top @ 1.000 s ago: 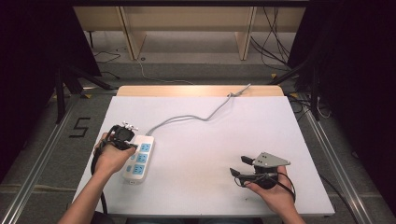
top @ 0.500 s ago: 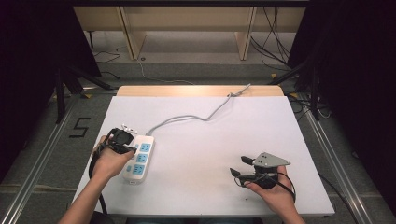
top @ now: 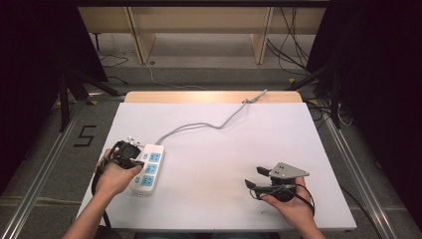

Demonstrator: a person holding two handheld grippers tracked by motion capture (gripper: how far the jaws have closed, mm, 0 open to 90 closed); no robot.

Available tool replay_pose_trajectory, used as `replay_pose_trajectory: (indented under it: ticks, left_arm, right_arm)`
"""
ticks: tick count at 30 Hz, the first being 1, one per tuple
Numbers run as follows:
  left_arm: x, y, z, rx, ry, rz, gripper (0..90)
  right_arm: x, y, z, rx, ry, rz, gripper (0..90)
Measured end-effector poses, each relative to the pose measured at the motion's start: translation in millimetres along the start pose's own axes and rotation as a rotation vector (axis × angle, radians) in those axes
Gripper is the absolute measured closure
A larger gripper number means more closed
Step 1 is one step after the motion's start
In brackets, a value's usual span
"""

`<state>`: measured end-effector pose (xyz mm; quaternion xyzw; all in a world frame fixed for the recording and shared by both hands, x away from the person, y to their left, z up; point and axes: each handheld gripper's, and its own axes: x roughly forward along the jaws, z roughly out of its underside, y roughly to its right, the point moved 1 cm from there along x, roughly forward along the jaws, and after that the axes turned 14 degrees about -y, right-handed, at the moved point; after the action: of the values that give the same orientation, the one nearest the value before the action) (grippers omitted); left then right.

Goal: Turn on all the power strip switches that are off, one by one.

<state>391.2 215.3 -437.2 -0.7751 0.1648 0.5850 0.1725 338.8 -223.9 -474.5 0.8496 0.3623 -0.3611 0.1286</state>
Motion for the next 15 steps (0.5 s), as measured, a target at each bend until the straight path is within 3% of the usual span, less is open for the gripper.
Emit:
replay_pose_trajectory:
  ticks: [15]
  left_arm:
    - [-4.4,1.8,8.9,0.003,0.005,0.008,89.7]
  right_arm:
    - [0.2,0.1,0.2,0.002,-0.007,-0.001,36.0]
